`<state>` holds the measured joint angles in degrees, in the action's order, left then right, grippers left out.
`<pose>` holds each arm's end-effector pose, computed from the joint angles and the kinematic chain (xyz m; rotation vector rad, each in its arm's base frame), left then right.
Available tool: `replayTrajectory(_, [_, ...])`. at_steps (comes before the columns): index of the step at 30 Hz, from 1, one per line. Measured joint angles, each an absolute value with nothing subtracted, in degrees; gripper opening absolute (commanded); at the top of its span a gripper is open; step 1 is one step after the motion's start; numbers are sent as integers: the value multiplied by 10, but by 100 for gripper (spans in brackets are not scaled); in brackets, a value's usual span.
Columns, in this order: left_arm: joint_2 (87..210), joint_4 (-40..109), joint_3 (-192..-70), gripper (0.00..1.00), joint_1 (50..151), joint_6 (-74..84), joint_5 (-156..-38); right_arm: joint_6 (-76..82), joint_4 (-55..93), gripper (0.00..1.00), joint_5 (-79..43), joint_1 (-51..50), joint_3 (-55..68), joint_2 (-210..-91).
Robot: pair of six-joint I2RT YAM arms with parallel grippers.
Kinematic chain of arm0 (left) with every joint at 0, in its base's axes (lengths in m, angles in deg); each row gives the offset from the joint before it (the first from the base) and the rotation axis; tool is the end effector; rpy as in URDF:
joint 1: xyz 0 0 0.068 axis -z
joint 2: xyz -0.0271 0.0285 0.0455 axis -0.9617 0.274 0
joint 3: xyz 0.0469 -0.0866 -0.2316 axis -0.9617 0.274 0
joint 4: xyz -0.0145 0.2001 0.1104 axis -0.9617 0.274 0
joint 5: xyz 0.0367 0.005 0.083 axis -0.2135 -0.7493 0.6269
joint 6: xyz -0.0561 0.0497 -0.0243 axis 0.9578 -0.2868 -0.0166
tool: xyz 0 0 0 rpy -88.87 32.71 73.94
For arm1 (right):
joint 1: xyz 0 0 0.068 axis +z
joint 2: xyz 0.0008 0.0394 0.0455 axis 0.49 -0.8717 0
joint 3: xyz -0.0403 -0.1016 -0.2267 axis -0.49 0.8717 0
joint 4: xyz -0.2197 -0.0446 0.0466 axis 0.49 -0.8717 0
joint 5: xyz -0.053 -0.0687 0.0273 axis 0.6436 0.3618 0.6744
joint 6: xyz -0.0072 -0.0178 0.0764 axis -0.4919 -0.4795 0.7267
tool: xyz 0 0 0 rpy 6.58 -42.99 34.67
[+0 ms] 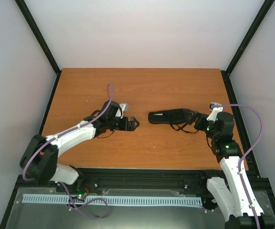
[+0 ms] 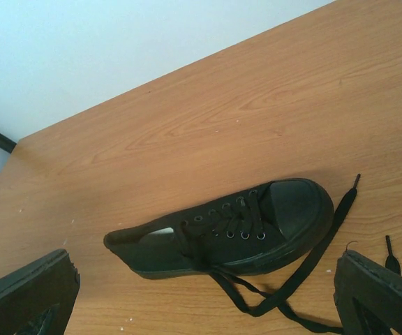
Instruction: Tie the shoes
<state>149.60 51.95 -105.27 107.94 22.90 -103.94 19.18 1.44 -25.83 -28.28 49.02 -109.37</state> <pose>0.2175 -0.1672 0.1975 0.2410 2.4743 -0.8167 0.1761 0.0215 0.2464 0.2114 2.0125 0.5421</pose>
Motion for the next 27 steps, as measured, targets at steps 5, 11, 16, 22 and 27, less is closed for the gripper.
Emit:
replayTrajectory(5, [1611, 458, -1090, 98, 1091, 261, -1082, 190, 7, 100, -261, -283, 494, -1074])
replayTrajectory(11, [1693, 408, -1149, 93, 1113, 285, -1119, 190, -5, 100, -261, -283, 494, -1068])
replayTrajectory(16, [1710, 391, -1167, 85, 1114, 301, -1125, 190, -7, 100, -262, -283, 495, -1068])
replayTrajectory(22, [1758, 380, -1206, 76, 1115, 311, -1130, 190, -6, 100, -267, -283, 499, -1077])
replayTrajectory(27, [1801, 383, -1243, 70, 1115, 312, -1123, 195, -6, 100, -272, -283, 509, -1077])
